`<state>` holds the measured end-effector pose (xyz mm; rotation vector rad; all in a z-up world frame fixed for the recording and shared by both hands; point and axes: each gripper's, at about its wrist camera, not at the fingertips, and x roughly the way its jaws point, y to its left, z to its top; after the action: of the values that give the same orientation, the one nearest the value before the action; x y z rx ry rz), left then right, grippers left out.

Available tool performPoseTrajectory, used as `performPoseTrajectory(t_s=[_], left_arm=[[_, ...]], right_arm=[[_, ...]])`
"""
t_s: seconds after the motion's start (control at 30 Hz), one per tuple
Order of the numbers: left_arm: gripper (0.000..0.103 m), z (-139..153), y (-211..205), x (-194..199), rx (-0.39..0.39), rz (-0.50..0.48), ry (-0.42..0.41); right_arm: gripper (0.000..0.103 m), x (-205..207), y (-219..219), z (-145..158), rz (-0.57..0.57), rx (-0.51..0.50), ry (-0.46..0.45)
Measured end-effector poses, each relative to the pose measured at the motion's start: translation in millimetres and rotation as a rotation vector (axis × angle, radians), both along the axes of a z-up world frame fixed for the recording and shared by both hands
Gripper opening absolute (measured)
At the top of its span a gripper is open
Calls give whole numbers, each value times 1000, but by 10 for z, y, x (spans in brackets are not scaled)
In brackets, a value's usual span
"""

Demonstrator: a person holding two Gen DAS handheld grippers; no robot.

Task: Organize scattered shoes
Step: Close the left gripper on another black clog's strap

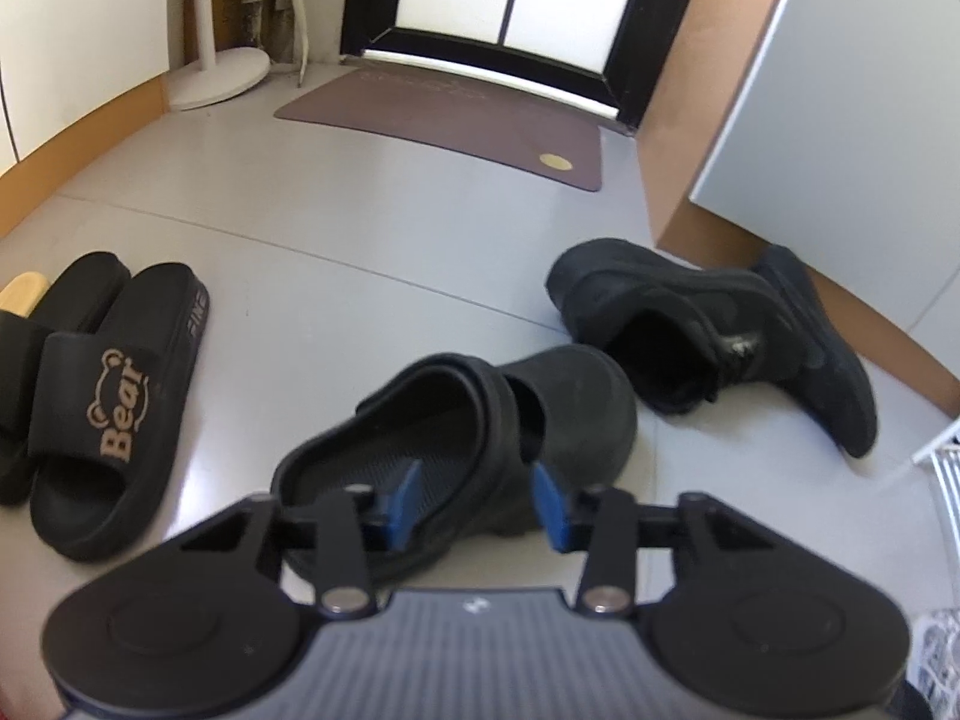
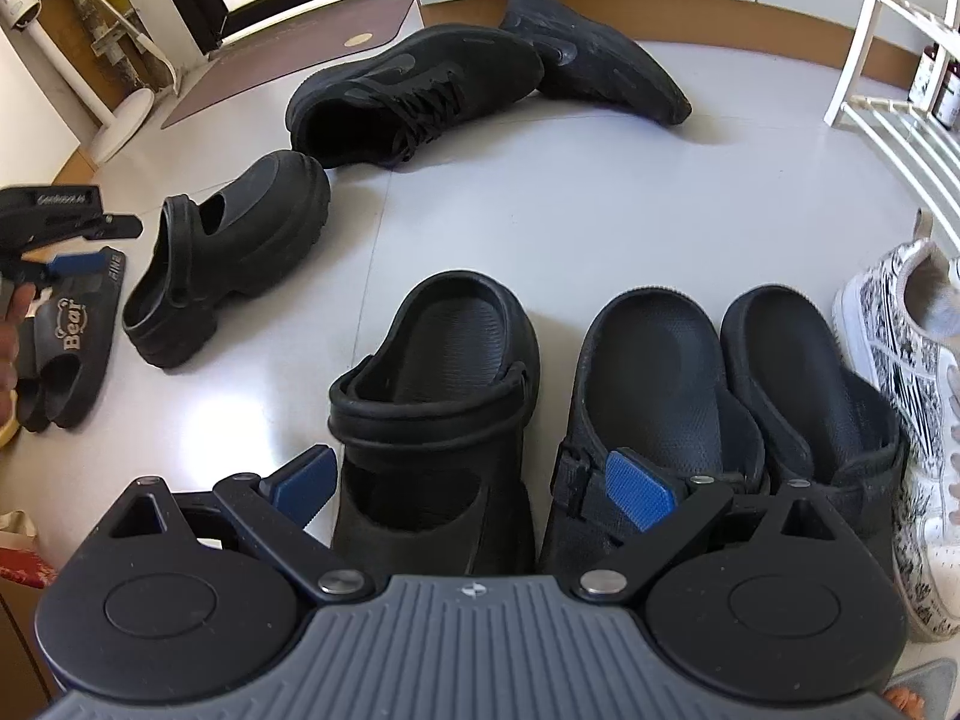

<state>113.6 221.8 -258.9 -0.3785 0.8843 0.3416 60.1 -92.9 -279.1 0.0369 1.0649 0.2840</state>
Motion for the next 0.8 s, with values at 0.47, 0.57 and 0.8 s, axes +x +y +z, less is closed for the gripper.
performPoseTrajectory(t_s=[0.47,0.57,0.8], left_arm=[[41,-304,-105,556,96,7,91],[42,-372,-156,644,127,21,108],[34,-460,-145,661,110,68,114]], right_arm=[[99,18,125,-213,-25,64,20],[99,26,76,-208,-40,70,21],[99,51,-1,-203,-64,77,18]])
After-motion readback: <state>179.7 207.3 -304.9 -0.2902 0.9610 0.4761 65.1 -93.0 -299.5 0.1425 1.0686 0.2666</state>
